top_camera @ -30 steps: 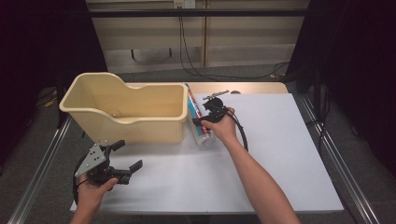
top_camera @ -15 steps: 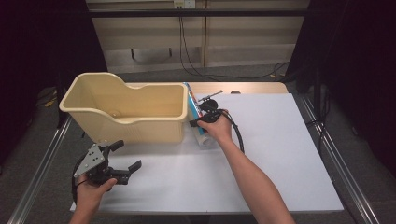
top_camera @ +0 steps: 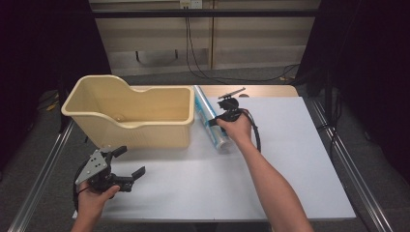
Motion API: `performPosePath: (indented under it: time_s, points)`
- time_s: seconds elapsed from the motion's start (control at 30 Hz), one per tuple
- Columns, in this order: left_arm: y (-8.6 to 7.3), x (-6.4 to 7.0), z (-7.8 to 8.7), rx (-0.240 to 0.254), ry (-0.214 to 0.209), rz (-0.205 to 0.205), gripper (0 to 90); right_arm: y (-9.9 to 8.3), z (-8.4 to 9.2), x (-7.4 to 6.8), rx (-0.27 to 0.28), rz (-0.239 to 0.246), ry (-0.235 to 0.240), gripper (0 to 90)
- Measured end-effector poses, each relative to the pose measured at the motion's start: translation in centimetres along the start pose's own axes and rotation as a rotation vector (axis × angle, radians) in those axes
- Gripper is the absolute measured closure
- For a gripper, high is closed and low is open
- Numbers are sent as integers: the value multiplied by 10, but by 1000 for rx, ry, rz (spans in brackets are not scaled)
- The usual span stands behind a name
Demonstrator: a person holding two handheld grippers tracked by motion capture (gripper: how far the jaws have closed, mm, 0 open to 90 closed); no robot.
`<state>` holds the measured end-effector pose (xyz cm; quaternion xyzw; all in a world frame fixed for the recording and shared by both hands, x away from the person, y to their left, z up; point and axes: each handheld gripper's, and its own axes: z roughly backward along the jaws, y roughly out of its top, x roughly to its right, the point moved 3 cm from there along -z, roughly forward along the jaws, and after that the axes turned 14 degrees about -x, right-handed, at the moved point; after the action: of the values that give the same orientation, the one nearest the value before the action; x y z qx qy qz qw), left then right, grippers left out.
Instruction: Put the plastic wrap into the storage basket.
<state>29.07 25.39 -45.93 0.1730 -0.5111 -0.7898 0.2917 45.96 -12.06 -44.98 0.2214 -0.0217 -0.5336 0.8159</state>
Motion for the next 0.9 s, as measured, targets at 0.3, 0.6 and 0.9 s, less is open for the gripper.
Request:
performPosePath:
  time_s: [0.3, 0.6, 0.9]
  points:
    - [6, 3, -5, 0, 2, -7, 6, -10, 10, 29, -12, -45, -65, 298]
    - [1, -2, -9, -19, -1, -12, 6, -14, -17, 52, -102, -97, -122, 310]
    - [2, 2, -5, -5, -4, -11, 9, -16, -12, 48, -186, -71, -140, 316]
